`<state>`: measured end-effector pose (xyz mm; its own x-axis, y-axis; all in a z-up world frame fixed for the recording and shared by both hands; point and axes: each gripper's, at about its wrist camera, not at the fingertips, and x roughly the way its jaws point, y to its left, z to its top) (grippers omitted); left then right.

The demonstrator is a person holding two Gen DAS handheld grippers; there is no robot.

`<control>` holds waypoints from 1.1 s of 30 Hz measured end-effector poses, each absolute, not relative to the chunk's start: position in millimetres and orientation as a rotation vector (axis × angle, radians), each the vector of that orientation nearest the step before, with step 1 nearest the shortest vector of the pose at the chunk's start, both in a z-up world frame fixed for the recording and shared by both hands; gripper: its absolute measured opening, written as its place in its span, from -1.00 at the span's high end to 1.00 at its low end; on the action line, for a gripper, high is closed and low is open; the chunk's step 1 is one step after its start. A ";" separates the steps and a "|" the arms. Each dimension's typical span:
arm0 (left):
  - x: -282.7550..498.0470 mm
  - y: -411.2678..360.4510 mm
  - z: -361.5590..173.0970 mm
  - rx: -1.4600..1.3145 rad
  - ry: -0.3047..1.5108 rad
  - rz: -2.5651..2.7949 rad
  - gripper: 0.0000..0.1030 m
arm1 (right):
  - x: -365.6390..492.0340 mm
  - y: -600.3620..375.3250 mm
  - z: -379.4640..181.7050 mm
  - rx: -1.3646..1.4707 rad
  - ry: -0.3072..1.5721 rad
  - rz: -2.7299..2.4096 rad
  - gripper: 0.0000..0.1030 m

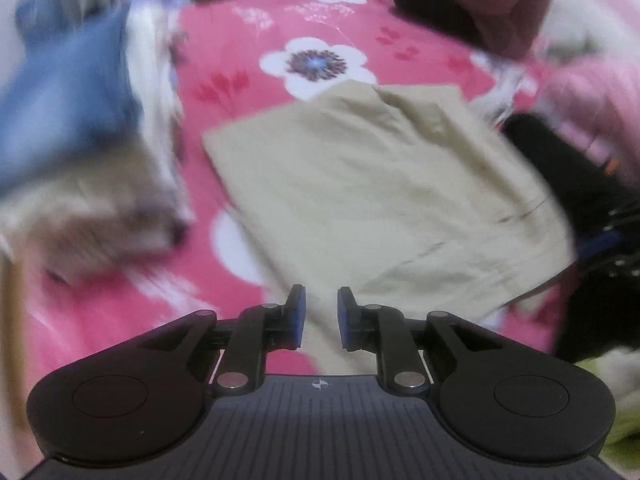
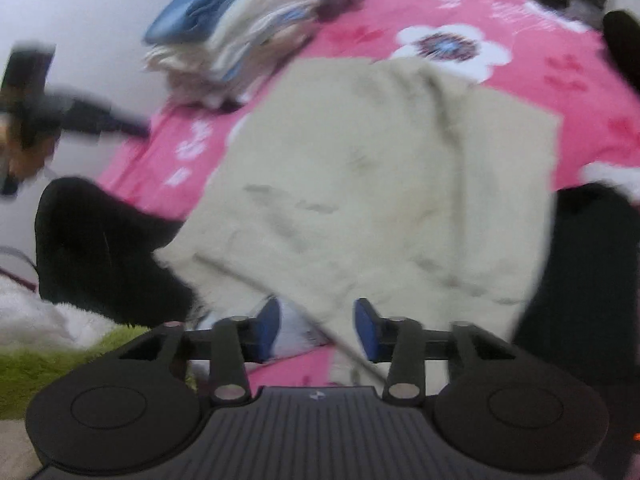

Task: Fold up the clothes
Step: 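Release the folded trousers and withdraw both grippers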

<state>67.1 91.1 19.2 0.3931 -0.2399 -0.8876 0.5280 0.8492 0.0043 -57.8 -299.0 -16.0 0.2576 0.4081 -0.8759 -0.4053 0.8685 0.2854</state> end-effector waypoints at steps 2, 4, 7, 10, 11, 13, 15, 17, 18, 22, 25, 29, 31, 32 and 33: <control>69.6 74.5 27.9 0.558 0.976 -0.443 0.66 | -64.7 -299.6 -27.2 0.060 1.164 0.559 0.44; 73.7 57.8 21.7 0.837 0.819 -0.360 0.63 | -69.3 -314.5 -25.1 0.153 1.096 0.531 0.45; 84.8 35.9 -7.3 1.020 0.700 -0.318 0.62 | -81.7 -345.8 -13.8 0.298 0.969 0.462 0.46; 88.2 10.6 -37.2 0.990 0.686 -0.368 0.61 | -91.8 -374.3 -2.5 0.354 0.885 0.400 0.46; 81.7 -3.9 -48.6 0.946 0.672 -0.389 0.61 | -93.7 -381.2 -1.5 0.365 0.877 0.382 0.46; 66.0 -32.0 -61.2 0.859 0.666 -0.409 0.60 | -96.6 -393.2 -1.4 0.388 0.868 0.350 0.46; 47.0 -62.1 -54.0 0.778 0.704 -0.456 0.60 | -97.3 -400.7 -2.1 0.394 0.871 0.334 0.46; 28.0 -81.4 -43.1 0.756 0.733 -0.520 0.58 | -98.5 -403.5 -0.7 0.395 0.853 0.329 0.46; 16.7 -86.2 -34.8 0.790 0.720 -0.518 0.57 | -98.8 -402.7 0.7 0.396 0.839 0.331 0.46; -19.4 -83.6 -17.0 0.885 0.629 -0.484 0.56 | -97.4 -399.2 7.7 0.402 0.772 0.333 0.46; -34.8 -80.7 -10.8 0.890 0.614 -0.455 0.56 | -95.6 -402.5 16.7 0.414 0.728 0.327 0.46; -57.2 -75.6 7.0 0.914 0.504 -0.423 0.55 | -93.0 -405.9 30.1 0.431 0.687 0.326 0.46; -63.6 -67.0 17.7 0.927 0.448 -0.372 0.53 | -91.1 -406.4 38.2 0.426 0.672 0.332 0.46; -63.0 -60.7 22.6 0.933 0.427 -0.335 0.53 | -88.7 -406.2 42.1 0.419 0.665 0.337 0.46; -61.7 -52.2 29.2 0.944 0.405 -0.290 0.52 | -85.8 -405.7 45.9 0.410 0.659 0.341 0.46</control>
